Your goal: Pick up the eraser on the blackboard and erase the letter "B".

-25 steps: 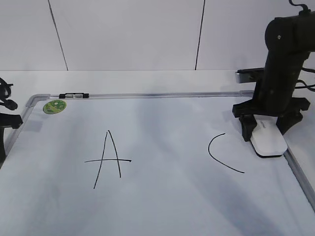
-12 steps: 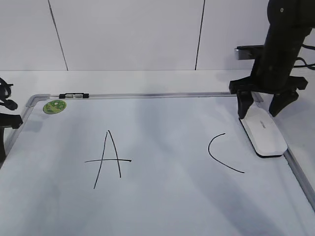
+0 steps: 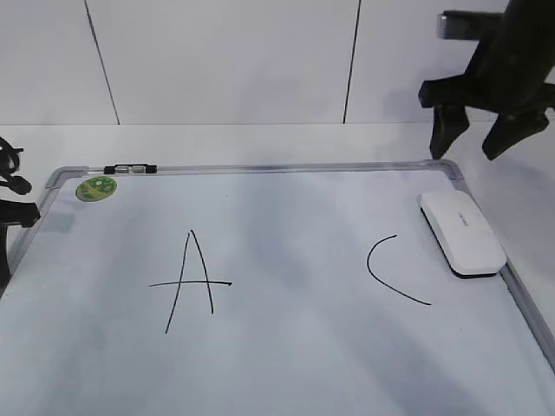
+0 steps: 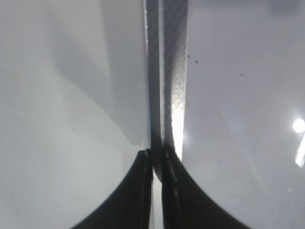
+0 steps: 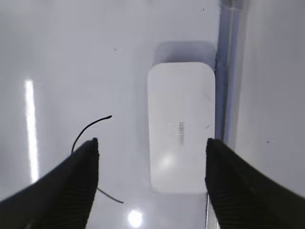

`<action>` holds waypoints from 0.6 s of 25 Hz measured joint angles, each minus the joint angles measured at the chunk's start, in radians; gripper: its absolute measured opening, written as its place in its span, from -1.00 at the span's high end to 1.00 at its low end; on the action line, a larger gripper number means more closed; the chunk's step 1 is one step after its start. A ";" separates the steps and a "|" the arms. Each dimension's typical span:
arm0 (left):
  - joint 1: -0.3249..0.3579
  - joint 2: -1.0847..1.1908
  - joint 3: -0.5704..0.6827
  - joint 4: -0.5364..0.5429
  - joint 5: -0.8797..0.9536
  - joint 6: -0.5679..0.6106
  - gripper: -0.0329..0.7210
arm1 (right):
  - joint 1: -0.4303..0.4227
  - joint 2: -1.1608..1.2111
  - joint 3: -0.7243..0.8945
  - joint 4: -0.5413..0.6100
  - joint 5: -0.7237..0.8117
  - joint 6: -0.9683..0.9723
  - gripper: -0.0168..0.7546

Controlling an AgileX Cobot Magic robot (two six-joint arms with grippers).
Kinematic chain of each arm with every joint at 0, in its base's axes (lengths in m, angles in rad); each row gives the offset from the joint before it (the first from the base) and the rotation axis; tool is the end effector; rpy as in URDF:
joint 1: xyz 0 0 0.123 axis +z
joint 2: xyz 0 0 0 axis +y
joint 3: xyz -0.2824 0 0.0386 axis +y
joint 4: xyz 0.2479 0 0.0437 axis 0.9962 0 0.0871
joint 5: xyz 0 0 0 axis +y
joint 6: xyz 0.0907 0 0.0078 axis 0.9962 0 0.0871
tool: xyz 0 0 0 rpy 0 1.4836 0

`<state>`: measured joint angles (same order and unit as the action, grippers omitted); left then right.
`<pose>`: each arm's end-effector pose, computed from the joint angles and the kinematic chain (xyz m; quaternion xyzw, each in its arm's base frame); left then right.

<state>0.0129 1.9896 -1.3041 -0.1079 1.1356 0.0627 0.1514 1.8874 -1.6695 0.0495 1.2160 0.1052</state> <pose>0.3551 -0.0043 0.1528 0.0019 -0.9956 0.0499 0.0795 0.3910 0.0639 0.2797 -0.0170 0.9933 0.0381 0.1078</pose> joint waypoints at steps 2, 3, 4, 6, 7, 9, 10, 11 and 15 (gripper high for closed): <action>0.000 0.000 0.000 0.000 0.000 0.000 0.87 | 0.000 -0.061 0.024 0.015 0.002 0.000 -0.49; 0.000 0.000 0.000 0.000 0.002 0.000 0.84 | 0.000 -0.095 0.042 0.023 0.004 0.000 -0.49; 0.000 0.000 0.000 0.000 0.002 0.002 0.80 | 0.000 -0.128 0.062 0.027 0.007 0.000 -0.49; 0.000 0.000 0.000 -0.002 0.008 0.006 0.70 | 0.000 -0.184 0.099 0.032 0.010 -0.002 -0.48; 0.000 0.002 0.000 -0.002 0.016 0.008 0.63 | 0.000 -0.213 0.119 0.032 0.013 -0.002 -0.48; 0.000 0.004 0.000 -0.005 0.028 0.010 0.46 | 0.000 -0.263 0.151 0.032 0.018 -0.002 -0.48; 0.000 0.006 0.000 -0.006 0.035 0.010 0.38 | 0.000 -0.282 0.164 0.032 0.020 -0.002 -0.48; 0.000 0.006 0.000 -0.007 0.040 0.010 0.31 | 0.000 -0.303 0.174 0.033 0.022 -0.004 -0.48; 0.000 0.006 -0.047 -0.011 0.055 0.011 0.20 | 0.000 -0.369 0.185 0.037 0.024 -0.004 -0.48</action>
<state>0.0129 1.9957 -1.3514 -0.1186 1.1904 0.0738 0.1514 1.5181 -1.4845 0.0864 1.2398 0.1016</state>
